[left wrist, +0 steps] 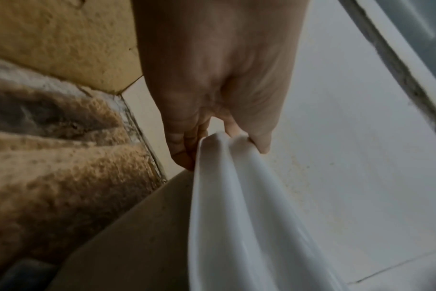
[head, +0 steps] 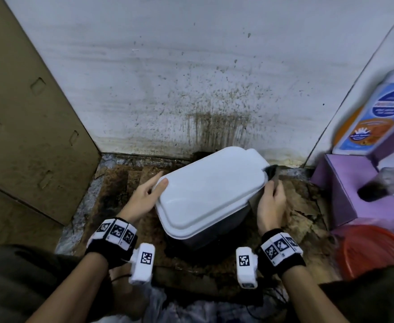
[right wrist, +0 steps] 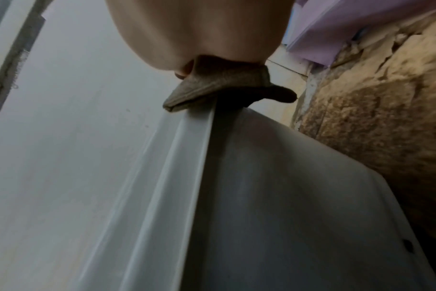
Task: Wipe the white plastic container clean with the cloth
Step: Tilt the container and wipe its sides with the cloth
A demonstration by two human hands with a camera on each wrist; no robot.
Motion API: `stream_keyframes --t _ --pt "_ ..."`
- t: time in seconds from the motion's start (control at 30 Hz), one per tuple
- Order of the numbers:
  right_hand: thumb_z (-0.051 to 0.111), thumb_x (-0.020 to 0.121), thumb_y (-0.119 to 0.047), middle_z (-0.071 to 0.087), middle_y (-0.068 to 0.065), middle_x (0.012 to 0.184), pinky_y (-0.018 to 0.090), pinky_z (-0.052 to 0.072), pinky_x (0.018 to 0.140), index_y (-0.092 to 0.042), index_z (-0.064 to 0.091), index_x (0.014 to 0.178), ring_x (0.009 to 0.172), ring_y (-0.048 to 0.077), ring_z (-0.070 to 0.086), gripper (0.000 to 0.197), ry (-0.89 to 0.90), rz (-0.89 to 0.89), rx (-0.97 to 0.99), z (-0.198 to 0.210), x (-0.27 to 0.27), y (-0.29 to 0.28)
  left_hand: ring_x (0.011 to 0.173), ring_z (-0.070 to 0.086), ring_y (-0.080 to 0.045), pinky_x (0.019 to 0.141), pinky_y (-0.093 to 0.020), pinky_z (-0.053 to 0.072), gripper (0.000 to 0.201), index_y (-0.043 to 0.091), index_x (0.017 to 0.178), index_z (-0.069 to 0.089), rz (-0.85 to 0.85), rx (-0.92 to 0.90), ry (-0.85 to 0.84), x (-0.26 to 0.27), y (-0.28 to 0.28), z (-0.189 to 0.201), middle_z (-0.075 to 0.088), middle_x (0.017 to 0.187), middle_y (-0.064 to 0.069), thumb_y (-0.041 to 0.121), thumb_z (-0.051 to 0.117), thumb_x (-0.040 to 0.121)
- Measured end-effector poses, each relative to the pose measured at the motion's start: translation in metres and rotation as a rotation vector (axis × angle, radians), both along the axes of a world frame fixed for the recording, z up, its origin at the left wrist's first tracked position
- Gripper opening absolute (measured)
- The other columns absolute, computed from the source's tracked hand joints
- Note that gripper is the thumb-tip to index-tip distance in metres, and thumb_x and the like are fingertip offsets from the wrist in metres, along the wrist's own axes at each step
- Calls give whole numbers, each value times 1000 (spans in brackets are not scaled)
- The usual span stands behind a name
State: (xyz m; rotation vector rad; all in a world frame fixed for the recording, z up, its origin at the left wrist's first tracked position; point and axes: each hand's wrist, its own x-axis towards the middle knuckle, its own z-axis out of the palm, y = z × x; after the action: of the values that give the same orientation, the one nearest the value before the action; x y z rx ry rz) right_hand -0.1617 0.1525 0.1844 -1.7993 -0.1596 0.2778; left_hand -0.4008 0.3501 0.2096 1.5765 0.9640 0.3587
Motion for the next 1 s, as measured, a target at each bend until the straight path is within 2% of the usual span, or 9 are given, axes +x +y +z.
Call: stream_keyframes --t 0.13,0.2,0.3,0.47,0.6,0.67,0.77,0.93,1.0 --pt "35 108 -34 40 11 156 25 24 108 -12 36 153 146 27 33 51 48 -28 -21 -7 -4 -3 135 42 -4 113 -33 38 76 28 152 43 8 37 105 -3 4 -12 43 147 21 68 57 90" --pt "36 108 -33 42 9 155 22 25 102 -13 38 152 144 27 37 49 69 -35 -3 -5 0 -2 124 57 -8 108 -42 47 74 32 139 55 41 81 151 -4 3 -18 60 136 16 80 54 83" --pt "36 107 -34 50 7 148 25 33 99 -18 46 148 136 27 46 46 108 -64 37 -1 7 4 112 61 -11 102 -46 50 74 36 125 56 94 134 223 -6 0 -21 64 117 17 91 48 76" --pt "37 106 -35 54 5 144 32 40 102 -17 46 148 130 25 50 47 172 -114 108 8 30 13 109 60 -17 99 -45 50 67 29 117 49 121 133 318 -12 -11 -10 59 106 17 85 48 81" --pt "40 105 -32 60 -3 129 33 43 95 -22 51 144 120 20 56 41 219 71 159 14 50 24 101 62 -11 74 -25 54 56 17 116 49 100 27 252 -11 -29 -9 61 111 7 64 60 89" --pt "41 105 -33 65 -3 125 35 48 94 -22 53 143 116 20 61 41 249 132 153 13 56 26 98 65 -10 66 -24 57 66 13 118 50 54 -32 233 -14 -34 -13 64 112 2 68 65 85" --pt "41 107 -30 67 -5 118 31 52 87 -18 53 142 105 14 64 39 288 171 193 14 59 24 103 71 -16 78 -38 63 89 15 123 56 32 -51 210 -21 -31 -22 70 119 -2 84 68 68" --pt "40 106 -31 62 -4 129 35 45 98 -21 53 142 115 17 58 40 237 160 149 21 47 15 106 61 -12 97 -44 52 57 15 120 47 91 -5 227 -15 -36 -4 60 117 5 60 64 89" --pt "38 106 -30 58 -2 134 31 39 97 -18 51 144 121 17 53 42 190 90 131 23 35 9 108 62 -12 97 -45 53 66 21 121 50 50 11 221 -17 -30 1 61 118 9 72 63 82"
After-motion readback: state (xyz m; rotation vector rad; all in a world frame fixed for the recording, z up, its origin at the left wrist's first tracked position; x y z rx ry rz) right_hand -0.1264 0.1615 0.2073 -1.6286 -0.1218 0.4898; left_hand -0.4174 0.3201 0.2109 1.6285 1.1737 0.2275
